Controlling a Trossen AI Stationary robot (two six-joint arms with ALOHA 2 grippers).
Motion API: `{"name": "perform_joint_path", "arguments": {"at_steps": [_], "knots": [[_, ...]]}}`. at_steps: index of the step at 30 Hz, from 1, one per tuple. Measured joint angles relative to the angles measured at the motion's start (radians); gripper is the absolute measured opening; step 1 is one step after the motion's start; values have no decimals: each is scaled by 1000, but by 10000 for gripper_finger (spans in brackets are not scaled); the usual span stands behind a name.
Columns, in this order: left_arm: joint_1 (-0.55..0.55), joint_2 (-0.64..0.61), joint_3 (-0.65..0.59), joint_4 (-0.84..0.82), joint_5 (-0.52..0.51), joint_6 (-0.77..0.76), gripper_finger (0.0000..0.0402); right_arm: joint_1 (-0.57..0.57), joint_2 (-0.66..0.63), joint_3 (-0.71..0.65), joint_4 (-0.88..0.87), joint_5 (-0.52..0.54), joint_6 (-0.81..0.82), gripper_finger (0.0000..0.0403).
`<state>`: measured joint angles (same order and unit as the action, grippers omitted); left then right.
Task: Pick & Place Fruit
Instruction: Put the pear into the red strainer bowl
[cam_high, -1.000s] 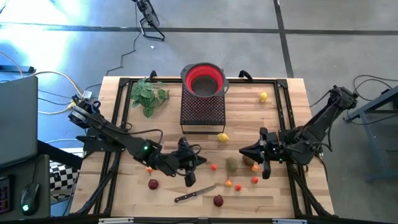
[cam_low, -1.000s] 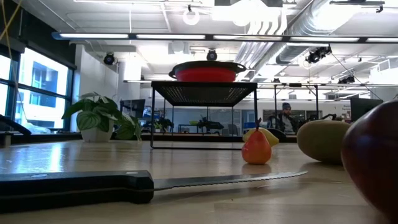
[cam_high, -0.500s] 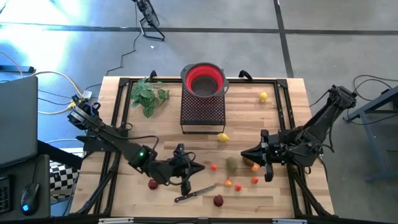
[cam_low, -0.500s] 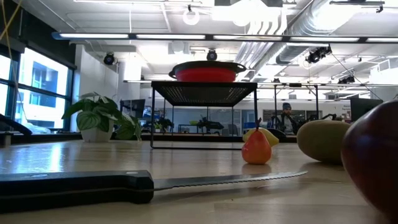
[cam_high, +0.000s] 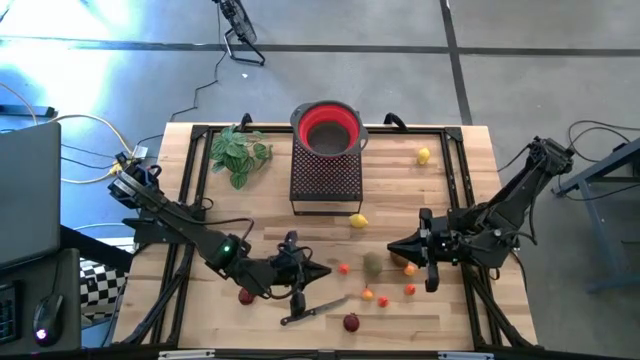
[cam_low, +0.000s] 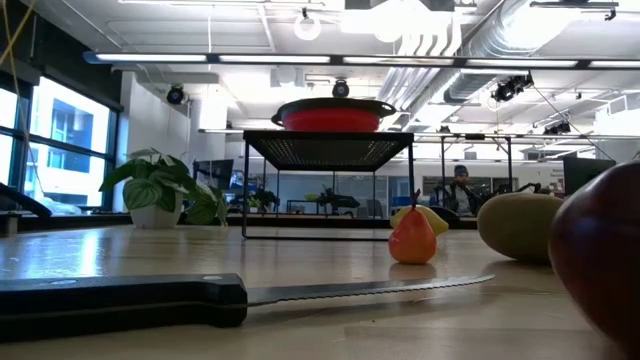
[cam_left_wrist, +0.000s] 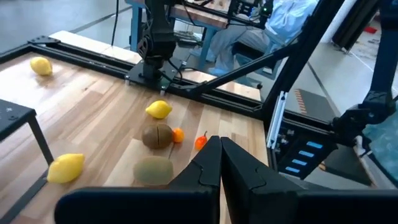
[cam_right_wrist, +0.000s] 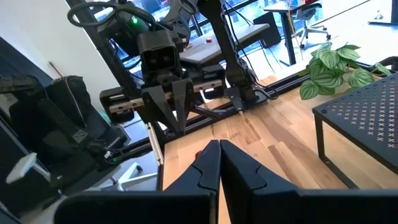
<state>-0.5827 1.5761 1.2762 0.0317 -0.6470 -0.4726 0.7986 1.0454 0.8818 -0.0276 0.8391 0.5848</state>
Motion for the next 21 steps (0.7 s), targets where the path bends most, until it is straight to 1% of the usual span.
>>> {"name": "perform_joint_path", "arguments": {"at_steps": [6, 12, 16, 20, 21], "knots": [[13, 0, 0, -6, 8, -46, 1, 0, 1, 0, -23, 0, -13, 3], [13, 0, 0, -37, 18, -30, 1, -9, 2, 0, -22, 0, -11, 3], [13, 0, 0, -35, 50, 4, 1, -8, 2, 0, -22, 0, -16, 3], [13, 0, 0, -35, 115, 25, 1, -8, 2, 0, -22, 0, -11, 3], [13, 0, 0, -34, 119, 27, 1, -9, 2, 0, -22, 0, -9, 3]]}}
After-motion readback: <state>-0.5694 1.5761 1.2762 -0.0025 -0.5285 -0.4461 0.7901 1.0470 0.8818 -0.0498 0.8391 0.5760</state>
